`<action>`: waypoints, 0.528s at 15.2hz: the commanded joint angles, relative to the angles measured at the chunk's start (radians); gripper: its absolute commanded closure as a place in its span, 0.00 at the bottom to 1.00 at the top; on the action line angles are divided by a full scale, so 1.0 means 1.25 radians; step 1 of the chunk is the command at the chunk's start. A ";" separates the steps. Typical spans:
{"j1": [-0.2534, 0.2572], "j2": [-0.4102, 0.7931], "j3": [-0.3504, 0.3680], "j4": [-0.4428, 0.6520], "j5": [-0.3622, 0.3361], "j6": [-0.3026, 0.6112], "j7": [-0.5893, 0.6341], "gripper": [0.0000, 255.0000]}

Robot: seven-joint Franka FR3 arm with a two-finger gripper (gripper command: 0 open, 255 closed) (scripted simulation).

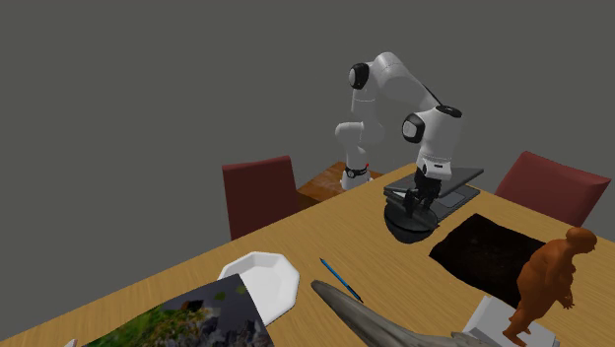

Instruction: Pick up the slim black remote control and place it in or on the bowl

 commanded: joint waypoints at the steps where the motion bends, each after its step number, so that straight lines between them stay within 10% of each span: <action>1: 0.000 -0.010 0.001 0.014 0.005 -0.024 -0.003 0.00; 8: 0.001 -0.034 0.004 0.061 0.016 -0.093 -0.010 0.00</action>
